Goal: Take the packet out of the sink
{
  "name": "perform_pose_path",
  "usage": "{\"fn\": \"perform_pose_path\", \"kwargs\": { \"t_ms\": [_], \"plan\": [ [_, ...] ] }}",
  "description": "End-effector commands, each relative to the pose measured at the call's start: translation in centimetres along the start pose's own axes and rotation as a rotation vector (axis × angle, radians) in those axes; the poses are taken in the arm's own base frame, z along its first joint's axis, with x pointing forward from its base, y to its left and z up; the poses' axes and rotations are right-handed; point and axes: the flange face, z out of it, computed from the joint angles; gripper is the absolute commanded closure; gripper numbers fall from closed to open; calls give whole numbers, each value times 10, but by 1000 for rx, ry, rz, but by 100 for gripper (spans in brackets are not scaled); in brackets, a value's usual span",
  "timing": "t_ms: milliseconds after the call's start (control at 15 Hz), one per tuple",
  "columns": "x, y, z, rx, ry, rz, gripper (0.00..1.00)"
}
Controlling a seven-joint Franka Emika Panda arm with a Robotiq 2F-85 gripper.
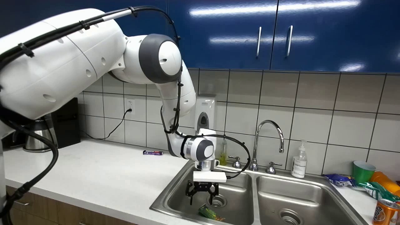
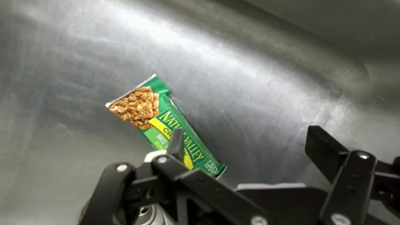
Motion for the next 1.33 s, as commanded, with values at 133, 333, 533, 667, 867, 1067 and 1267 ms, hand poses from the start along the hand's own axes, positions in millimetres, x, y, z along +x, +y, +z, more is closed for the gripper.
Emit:
{"fn": "perform_pose_path", "kwargs": {
  "t_ms": [133, 333, 533, 667, 867, 1067, 1267],
  "plan": [
    [13, 20, 6, 19, -10, -111, 0],
    [15, 26, 10, 26, -33, -135, 0],
    [16, 32, 14, 36, -40, -154, 0],
    [17, 36, 17, 39, -36, -158, 0],
    [18, 42, 23, 44, -32, -175, 0],
    [19, 48, 31, 46, -30, -188, 0],
    [21, 53, 38, 52, -31, -200, 0]
  ]
}}
